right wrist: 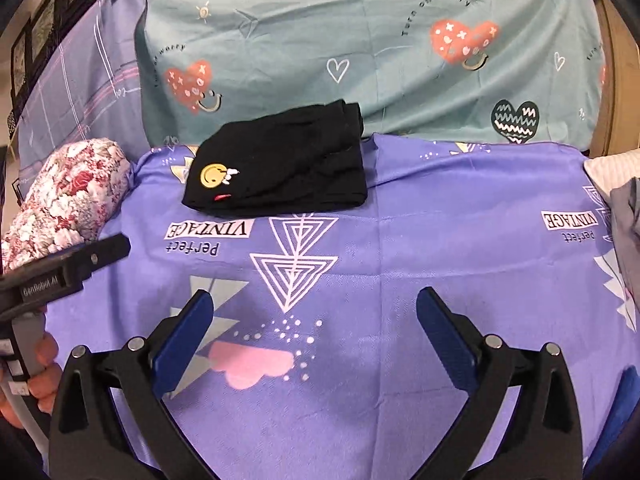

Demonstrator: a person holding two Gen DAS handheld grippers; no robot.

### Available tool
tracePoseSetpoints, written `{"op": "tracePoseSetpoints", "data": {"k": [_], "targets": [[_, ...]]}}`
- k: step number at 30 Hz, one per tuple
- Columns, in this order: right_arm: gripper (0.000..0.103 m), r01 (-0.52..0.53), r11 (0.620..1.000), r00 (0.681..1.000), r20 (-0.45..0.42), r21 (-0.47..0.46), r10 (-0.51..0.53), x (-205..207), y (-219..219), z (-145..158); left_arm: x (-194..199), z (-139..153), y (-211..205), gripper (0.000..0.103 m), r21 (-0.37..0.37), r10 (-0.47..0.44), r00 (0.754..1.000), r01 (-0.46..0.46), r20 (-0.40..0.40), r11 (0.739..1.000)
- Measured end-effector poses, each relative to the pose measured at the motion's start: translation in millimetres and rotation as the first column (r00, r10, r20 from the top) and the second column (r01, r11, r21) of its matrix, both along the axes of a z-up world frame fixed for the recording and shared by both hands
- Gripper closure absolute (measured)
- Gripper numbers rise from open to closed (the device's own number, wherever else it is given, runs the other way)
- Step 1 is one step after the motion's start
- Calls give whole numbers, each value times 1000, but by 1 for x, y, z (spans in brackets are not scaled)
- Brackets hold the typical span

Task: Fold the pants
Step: 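Place the folded bundle beside the dark garment and release both tools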

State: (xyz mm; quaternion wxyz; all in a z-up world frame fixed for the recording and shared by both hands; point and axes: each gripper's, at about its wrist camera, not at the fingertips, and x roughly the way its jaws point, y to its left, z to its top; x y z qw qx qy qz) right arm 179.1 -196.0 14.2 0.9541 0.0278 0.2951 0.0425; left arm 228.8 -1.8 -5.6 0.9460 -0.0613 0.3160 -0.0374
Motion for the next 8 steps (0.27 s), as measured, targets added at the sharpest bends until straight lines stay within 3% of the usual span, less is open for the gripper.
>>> {"op": "tracePoseSetpoints", "data": {"k": [8], "targets": [[1,15,1000,1000,21,12,-15,-33,4,-5,-38,-5,3,2,-21,36,998,-35,50,999]]}}
